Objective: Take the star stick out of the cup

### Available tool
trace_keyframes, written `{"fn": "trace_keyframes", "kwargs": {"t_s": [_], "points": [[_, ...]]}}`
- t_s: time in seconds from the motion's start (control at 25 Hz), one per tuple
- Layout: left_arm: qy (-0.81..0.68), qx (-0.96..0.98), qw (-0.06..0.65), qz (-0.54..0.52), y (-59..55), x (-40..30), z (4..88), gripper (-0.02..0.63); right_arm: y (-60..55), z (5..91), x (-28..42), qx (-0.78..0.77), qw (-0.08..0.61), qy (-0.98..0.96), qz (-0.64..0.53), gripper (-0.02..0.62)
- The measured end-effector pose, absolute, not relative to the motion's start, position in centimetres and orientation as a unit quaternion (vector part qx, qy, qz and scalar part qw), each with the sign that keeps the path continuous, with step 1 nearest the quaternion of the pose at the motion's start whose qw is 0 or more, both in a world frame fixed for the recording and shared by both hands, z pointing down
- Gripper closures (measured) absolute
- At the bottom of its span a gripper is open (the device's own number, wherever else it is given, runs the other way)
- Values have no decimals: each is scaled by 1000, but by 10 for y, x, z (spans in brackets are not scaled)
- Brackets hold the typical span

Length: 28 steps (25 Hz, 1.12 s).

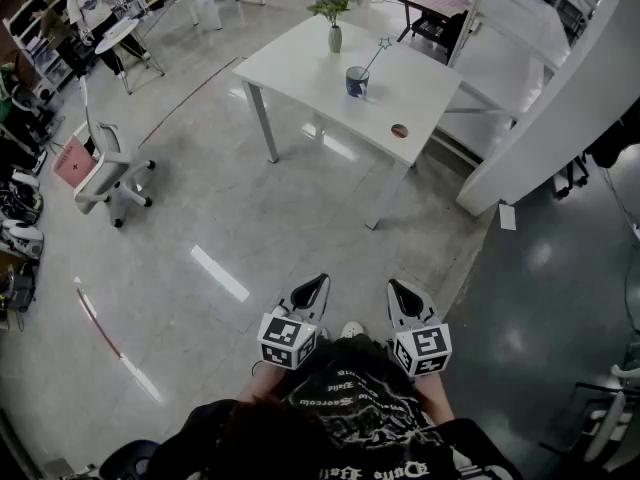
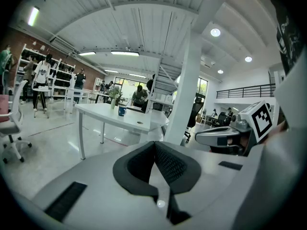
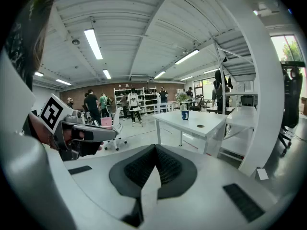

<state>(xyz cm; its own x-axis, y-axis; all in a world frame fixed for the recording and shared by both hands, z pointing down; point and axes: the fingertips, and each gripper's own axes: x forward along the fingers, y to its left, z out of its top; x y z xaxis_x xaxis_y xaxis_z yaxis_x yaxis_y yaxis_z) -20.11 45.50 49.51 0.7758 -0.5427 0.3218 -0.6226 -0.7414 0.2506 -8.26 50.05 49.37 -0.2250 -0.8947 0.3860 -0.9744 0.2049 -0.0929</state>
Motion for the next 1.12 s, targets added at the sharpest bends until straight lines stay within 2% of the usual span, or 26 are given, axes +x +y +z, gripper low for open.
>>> {"fn": "trace_keyframes", "kwargs": {"t_s": [0.28,0.6,1.12], "points": [[-305,929,174,115,446,-211,496,586,495,498,-96,610,126,-765,167,588],[-291,932,175,124,441,-232,507,586,494,505,-109,632,69,-745,203,586],[-305,924,181,141,396,-218,523,586,440,522,-95,607,85,-762,212,586]]}}
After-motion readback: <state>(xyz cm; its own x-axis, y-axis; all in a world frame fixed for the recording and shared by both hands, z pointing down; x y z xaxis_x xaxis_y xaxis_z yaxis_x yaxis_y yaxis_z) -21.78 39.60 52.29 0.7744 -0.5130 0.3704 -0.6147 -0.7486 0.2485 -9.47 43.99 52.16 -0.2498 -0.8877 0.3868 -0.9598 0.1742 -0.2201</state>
